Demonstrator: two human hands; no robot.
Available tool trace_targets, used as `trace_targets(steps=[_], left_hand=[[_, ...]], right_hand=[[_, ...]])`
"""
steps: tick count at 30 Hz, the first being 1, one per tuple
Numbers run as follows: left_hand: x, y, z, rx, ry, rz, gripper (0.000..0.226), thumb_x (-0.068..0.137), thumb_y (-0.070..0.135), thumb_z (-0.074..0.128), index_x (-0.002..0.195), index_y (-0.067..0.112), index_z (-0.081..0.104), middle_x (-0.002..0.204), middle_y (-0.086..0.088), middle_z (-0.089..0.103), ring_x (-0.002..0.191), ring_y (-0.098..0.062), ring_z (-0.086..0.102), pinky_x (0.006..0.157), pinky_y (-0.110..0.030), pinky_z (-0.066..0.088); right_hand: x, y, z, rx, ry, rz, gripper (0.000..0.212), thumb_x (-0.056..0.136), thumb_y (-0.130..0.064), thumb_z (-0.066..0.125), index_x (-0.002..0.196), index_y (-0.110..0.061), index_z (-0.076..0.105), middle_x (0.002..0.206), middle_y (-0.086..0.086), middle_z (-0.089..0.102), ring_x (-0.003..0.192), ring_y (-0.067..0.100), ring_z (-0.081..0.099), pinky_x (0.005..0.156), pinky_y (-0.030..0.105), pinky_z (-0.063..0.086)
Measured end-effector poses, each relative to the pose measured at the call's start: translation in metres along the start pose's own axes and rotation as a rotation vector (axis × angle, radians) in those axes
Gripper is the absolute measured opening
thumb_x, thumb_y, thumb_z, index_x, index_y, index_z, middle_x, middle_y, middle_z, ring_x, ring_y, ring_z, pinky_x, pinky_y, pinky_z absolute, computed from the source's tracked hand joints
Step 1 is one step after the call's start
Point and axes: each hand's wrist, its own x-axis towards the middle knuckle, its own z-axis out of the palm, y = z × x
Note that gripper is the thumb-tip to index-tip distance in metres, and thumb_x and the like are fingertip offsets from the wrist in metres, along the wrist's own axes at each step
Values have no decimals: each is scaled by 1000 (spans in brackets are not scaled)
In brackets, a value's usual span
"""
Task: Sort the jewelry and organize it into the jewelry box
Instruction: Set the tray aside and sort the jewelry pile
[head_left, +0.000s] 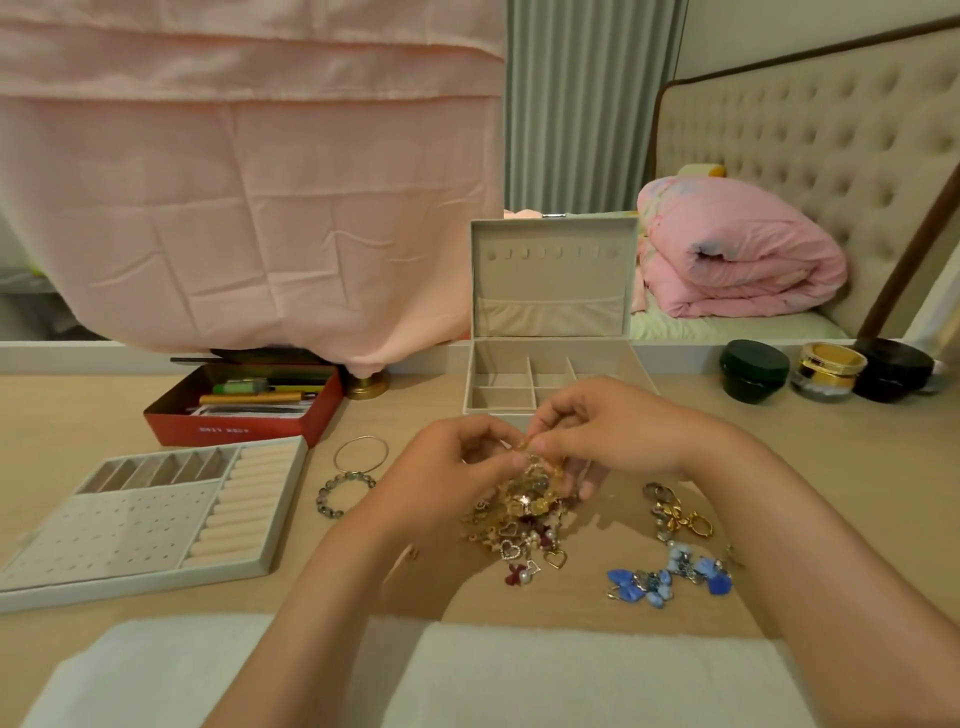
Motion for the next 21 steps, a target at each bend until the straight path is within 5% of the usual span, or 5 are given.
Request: trace_targets(steps=[7, 12, 16, 21], left_hand=[[-15, -50, -58, 863, -42, -122, 22, 97, 37, 57, 115, 40, 69, 117, 16, 59, 109, -8, 50, 96, -30, 46], [-8, -63, -67, 909, -11, -19, 24, 96, 39, 58, 116, 39, 70, 119, 15, 63, 106, -9, 50, 96, -33, 44], [3, -68, -66, 969, 108, -6, 26, 98, 38, 54, 119, 40, 69, 117, 12, 66, 105, -12, 50, 94, -32, 41], [1, -68, -71, 863, 190, -80, 24, 98, 35, 57, 119, 39, 68, 121, 12, 63, 109, -11, 52, 97, -32, 45]], right_hand=[[40, -18, 47, 49, 41, -69, 6, 101, -14, 59, 103, -15, 65, 86, 8, 65, 70, 20, 72, 63, 38, 62], [61, -25, 73, 64, -15, -25, 9, 102, -15, 57, 101, -19, 65, 88, 9, 67, 76, 26, 75, 73, 48, 64], [77, -22, 88, 62, -36, 23, 14, 102, -13, 57, 112, -9, 66, 91, 12, 67, 70, 20, 72, 59, 34, 63], [92, -17, 98, -158, 80, 4, 8, 95, -18, 66, 93, -22, 73, 81, 3, 73, 57, 14, 66, 53, 30, 56]])
